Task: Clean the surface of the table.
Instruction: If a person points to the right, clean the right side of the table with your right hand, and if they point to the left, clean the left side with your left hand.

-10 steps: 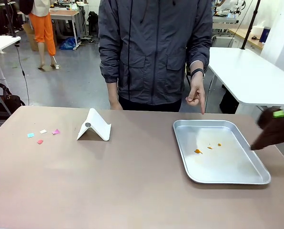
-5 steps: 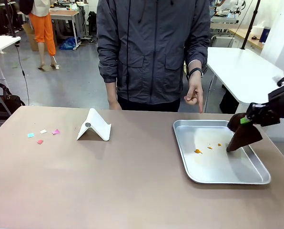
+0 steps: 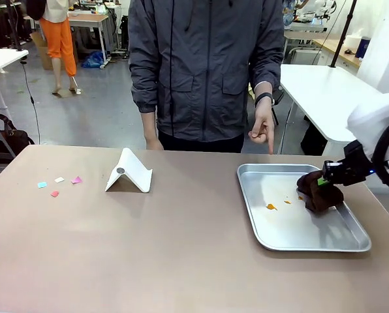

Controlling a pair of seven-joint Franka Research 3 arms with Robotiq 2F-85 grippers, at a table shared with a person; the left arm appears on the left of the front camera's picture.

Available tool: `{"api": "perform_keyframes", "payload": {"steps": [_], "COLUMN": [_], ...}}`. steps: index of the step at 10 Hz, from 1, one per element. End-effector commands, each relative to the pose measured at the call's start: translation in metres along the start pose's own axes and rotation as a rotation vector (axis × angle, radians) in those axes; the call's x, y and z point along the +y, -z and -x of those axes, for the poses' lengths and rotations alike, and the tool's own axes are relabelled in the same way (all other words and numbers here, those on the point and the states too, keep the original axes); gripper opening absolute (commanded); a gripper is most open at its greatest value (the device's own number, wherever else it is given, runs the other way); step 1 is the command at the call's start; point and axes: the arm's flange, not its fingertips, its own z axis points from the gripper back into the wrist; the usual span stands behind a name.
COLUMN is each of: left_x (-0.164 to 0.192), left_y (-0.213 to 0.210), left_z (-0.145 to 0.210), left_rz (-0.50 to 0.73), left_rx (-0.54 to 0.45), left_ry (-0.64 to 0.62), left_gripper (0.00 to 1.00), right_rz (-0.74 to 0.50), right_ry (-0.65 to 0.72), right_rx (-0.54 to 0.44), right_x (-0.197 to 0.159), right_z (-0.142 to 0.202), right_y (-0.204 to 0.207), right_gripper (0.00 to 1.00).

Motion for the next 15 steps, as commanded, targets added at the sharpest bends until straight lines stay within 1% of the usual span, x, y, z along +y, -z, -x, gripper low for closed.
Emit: {"api": "perform_keyframes", "payload": {"steps": [1,4,6,8,11,12,13,14,15], "left_x": [-0.003,-0.003,-0.003,-0.003,-0.003,-0.003,-0.003,-0.003,-0.003], "left_y": [-0.001,-0.001,-0.001,-0.001,-0.001,-0.001,-0.001,-0.001,-0.001], "left_z": [0.002,0.002,0.002,0.002,0.002,0.002,0.002,0.002,0.002], "left_rz": [0.003,0.003,0.003,0.003,0.003,0.003,0.003,0.003,0.003], "left_rx": [-0.004,-0.004,-0.004,-0.004,-0.004,-0.004,-0.004,-0.004,-0.004], "left_ry": [0.002,0.002,0.002,0.002,0.002,0.002,0.002,0.002,0.002], "left_gripper": [0.22,0.22,0.22,0.22,0.22,0.22,0.22,0.22,0.22], "right_rz": [-0.003,0.046,0.035,-0.004,-0.133,-0.166,-0.172,-0.172,-0.177], "right_ry": [-0.013,-0.019,-0.014,0.003,0.024,0.008,-0.027,-0.064,-0.133], "right_rx": [-0.008,0.012,0.05,0.087,0.165,0.201,0.212,0.2,0.226], "right_x": [0.007,0.019,0.023,0.028,0.047,0.055,0.065,0.074,0.084], "right_z": [0.0,0.012,0.017,0.022,0.033,0.038,0.044,0.051,0.066], "right_y": [0.025,0.051,0.062,0.067,0.074,0.075,0.076,0.077,0.079], "right_gripper": [0.1,0.1,0.1,0.1,0.1,0.1,0.1,0.1,0.1]}}
